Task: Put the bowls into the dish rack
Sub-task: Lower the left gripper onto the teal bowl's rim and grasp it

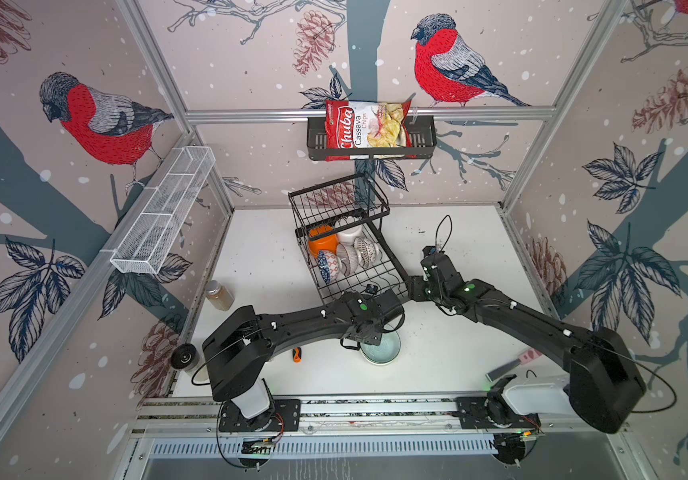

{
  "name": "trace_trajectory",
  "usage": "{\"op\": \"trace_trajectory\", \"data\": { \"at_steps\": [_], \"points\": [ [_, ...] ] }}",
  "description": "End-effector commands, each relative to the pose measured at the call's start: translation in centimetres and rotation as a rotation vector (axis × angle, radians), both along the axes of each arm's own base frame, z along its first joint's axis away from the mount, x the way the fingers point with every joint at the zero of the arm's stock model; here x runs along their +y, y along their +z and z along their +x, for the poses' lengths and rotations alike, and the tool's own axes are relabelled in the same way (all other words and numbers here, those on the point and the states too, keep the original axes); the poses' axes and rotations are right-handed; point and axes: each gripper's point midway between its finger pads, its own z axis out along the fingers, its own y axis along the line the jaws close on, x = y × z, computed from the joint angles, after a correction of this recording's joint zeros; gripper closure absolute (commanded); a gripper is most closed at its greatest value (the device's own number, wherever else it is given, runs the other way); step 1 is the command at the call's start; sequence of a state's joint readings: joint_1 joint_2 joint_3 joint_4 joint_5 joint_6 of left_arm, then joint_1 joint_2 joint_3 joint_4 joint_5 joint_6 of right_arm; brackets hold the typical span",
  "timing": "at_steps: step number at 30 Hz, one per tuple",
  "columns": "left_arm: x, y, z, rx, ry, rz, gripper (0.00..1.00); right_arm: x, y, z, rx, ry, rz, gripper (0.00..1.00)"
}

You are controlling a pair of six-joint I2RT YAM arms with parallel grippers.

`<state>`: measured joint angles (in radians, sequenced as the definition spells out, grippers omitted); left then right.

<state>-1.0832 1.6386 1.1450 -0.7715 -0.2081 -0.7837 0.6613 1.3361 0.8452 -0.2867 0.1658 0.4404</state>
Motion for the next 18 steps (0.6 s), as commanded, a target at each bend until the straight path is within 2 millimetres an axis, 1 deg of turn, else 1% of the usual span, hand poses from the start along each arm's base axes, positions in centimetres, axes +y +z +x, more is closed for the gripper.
{"op": "trace_trajectory", "data": {
  "at_steps": [1, 7, 13, 18],
  "points": [
    [0.09, -0.02, 0.07, -0.008, -0.006, 0.011, 0.81, 0.32, 0.17, 0.13, -0.010, 0.008, 0.013, 0.31],
    [0.05, 0.02, 0.17, -0.017, -0.007, 0.004, 0.88, 0.28, 0.30, 0.04, -0.011, 0.007, 0.017, 0.31],
    [-0.13, 0.13, 0.26, -0.021, -0.015, 0.001, 0.92, 0.23, 0.50, 0.05, -0.019, 0.003, 0.028, 0.31],
    [-0.30, 0.38, 0.35, -0.028, -0.015, -0.012, 0.96, 0.30, 0.20, 0.01, -0.012, 0.009, 0.026, 0.32]
  ]
}}
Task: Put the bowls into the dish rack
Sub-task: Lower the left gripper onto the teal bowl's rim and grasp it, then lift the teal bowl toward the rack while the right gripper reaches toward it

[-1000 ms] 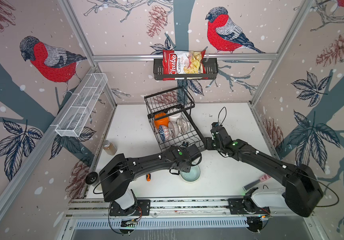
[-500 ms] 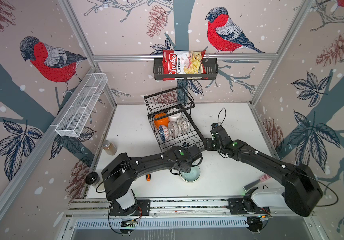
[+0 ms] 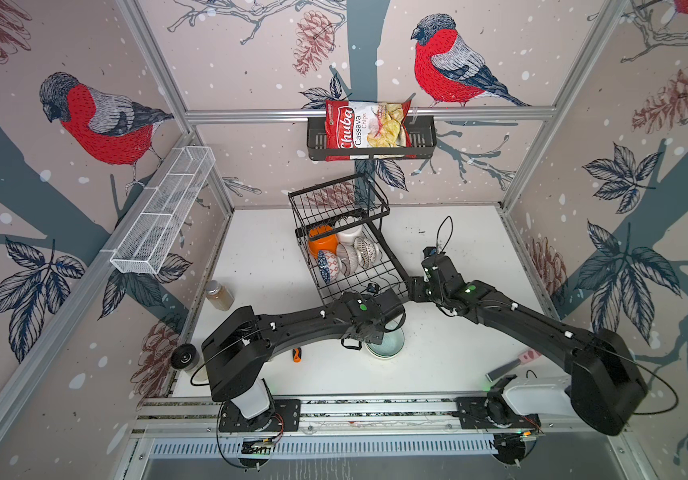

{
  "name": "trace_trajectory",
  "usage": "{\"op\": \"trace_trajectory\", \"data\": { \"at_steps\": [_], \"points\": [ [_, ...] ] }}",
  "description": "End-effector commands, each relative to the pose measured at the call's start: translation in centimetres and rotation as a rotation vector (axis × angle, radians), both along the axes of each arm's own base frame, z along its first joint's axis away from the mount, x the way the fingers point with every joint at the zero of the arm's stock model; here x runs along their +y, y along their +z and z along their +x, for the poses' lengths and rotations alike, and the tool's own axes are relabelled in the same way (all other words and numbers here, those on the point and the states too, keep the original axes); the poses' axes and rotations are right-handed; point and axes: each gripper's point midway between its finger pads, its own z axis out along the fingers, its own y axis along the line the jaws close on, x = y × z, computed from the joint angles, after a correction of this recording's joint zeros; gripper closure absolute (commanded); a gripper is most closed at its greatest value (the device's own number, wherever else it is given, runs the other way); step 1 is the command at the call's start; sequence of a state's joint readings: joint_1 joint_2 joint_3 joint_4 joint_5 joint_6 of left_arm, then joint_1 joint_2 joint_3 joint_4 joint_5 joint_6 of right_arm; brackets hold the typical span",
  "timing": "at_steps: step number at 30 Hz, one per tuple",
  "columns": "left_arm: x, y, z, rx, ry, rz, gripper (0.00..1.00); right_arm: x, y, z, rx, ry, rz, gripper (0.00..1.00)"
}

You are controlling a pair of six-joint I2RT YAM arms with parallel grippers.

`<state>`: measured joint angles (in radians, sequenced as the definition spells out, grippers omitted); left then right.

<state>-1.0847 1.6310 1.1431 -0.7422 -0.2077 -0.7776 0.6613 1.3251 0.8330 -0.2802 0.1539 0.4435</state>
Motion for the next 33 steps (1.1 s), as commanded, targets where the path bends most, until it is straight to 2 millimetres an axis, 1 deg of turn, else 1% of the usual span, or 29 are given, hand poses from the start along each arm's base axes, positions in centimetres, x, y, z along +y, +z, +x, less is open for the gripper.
{"op": "trace_trajectory", "data": {
  "at_steps": [1, 4, 13, 20, 28, 33],
  "points": [
    [0.2, 0.2, 0.1, -0.015, -0.005, 0.009, 0.96, 0.3, 0.3, 0.3, -0.015, 0.004, 0.015, 0.31],
    [0.1, 0.5, 0.2, -0.024, -0.004, -0.009, 1.00, 0.4, 0.1, 0.3, -0.010, 0.007, 0.015, 0.32],
    [-0.2, 1.3, 0.4, -0.047, -0.004, -0.048, 1.00, 0.7, -0.1, 0.3, -0.002, 0.016, 0.019, 0.32],
    [-0.9, 2.4, 0.4, -0.062, -0.021, -0.113, 1.00, 0.8, -0.2, 0.3, 0.003, 0.020, 0.016, 0.32],
    [-1.2, 4.4, 0.5, -0.101, -0.027, -0.186, 1.00, 1.0, 0.5, 0.5, -0.008, 0.025, 0.025, 0.32],
    [-0.5, 5.7, 1.0, -0.147, -0.001, -0.197, 1.00, 1.1, 1.0, 0.5, -0.011, 0.034, 0.030, 0.33]
  ]
}}
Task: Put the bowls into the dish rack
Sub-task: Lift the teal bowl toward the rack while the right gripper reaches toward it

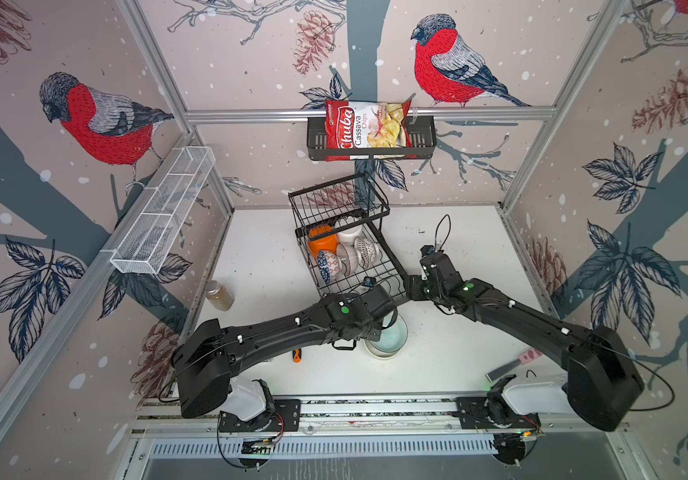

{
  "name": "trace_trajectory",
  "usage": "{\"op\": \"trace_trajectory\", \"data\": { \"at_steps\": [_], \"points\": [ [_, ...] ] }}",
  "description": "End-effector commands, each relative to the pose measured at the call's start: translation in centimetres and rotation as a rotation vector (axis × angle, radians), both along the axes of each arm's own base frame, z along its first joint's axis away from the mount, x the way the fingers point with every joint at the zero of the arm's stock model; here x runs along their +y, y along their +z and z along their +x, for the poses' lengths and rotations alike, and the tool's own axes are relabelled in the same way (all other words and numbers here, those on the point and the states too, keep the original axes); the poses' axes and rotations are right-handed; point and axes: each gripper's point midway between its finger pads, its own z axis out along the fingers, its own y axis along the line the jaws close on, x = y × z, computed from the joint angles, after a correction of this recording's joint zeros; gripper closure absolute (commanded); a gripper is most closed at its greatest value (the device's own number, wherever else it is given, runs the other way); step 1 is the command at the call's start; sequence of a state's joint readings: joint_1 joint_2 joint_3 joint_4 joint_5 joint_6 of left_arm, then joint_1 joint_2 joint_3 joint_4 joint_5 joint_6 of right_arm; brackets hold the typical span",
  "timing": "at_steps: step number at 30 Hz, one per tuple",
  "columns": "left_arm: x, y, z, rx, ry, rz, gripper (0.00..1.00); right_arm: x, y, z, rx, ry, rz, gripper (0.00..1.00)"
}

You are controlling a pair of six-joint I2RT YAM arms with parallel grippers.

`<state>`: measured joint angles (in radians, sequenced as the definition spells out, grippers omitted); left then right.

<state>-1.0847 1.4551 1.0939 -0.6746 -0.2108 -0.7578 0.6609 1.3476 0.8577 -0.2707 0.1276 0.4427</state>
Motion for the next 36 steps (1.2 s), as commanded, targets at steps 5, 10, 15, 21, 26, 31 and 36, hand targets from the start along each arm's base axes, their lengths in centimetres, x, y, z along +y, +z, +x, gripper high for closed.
{"op": "trace_trajectory", "data": {
  "at_steps": [5, 10, 15, 21, 26, 31, 36],
  "points": [
    [0.8, 2.1, 1.6, -0.087, 0.059, -0.027, 1.00, 0.5, 2.0, -0.3, -0.020, 0.038, 0.025, 0.36],
    [1.9, 3.1, 2.6, -0.120, 0.102, -0.038, 1.00, 0.7, 4.1, -0.9, -0.038, 0.071, 0.051, 0.39],
    [2.7, 4.6, 4.0, -0.176, 0.137, -0.063, 1.00, 1.7, 6.4, -2.3, -0.052, 0.153, 0.132, 0.41],
    [3.5, 5.6, 5.2, -0.240, 0.163, -0.078, 1.00, 4.7, 7.9, -5.0, -0.045, 0.309, 0.208, 0.43],
    [4.3, 6.5, 6.1, -0.287, 0.196, -0.092, 1.00, 5.4, 7.9, -5.4, -0.034, 0.325, 0.206, 0.47],
    [4.4, 7.0, 6.9, -0.314, 0.203, -0.103, 1.00, 6.7, 7.8, -5.8, -0.023, 0.346, 0.205, 0.53],
    [3.8, 6.6, 7.3, -0.314, 0.191, -0.106, 1.00, 8.4, 7.3, -5.8, -0.014, 0.362, 0.175, 0.58]
  ]
}}
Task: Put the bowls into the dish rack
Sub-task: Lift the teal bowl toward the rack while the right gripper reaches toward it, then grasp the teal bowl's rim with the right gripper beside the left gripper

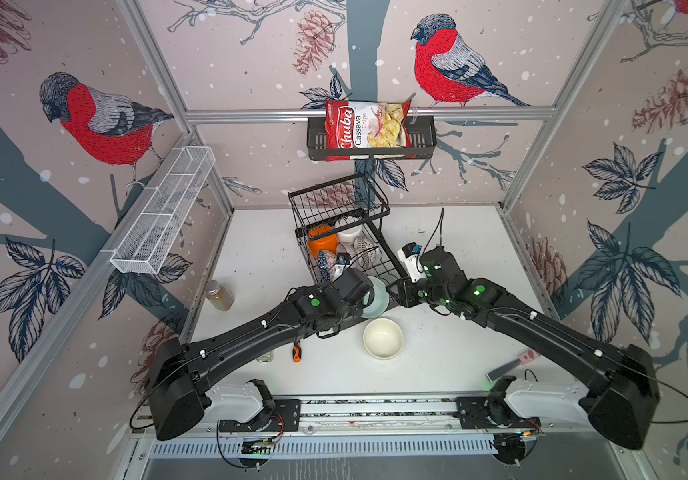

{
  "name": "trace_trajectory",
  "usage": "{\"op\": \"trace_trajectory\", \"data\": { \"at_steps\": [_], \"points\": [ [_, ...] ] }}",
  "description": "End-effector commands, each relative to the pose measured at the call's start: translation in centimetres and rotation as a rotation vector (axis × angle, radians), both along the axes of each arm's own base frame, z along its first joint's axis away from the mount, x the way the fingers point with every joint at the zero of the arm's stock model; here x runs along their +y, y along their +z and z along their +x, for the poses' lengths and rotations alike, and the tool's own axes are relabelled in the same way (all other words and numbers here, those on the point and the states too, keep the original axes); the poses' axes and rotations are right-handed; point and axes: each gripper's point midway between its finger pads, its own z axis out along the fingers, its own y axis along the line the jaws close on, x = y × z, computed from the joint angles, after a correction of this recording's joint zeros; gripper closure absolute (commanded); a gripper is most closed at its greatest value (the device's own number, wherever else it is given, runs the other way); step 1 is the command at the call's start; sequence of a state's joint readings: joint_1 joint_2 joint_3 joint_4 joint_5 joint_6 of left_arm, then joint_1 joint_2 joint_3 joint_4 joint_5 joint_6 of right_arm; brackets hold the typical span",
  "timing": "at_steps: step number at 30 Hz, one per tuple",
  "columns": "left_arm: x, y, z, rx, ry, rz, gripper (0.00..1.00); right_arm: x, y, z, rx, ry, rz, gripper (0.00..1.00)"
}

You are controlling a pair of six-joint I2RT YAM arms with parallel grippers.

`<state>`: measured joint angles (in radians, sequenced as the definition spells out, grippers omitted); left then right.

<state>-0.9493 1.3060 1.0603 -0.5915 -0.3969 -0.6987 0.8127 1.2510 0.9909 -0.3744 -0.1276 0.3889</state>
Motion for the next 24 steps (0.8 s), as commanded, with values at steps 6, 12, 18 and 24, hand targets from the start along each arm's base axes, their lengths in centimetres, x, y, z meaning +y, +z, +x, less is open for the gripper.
{"op": "trace_trajectory", "data": {
  "at_steps": [6, 12, 18, 24],
  "points": [
    [-1.0, 1.0, 1.5, -0.066, 0.002, -0.040, 1.00, 0.9, -1.6, 1.6, -0.015, -0.058, -0.109, 0.62],
    [-0.7, 1.2, 1.6, -0.075, 0.005, -0.049, 1.00, 0.7, -2.3, 2.5, -0.025, -0.088, -0.156, 0.63],
    [-0.9, 1.1, 1.8, -0.078, 0.000, -0.065, 1.00, 1.5, -3.4, 2.6, -0.004, -0.071, -0.168, 0.68],
    [-1.1, 0.5, 2.2, -0.072, 0.002, -0.057, 1.00, 2.1, -3.4, 2.9, -0.011, -0.076, -0.176, 0.84]
  ]
}}
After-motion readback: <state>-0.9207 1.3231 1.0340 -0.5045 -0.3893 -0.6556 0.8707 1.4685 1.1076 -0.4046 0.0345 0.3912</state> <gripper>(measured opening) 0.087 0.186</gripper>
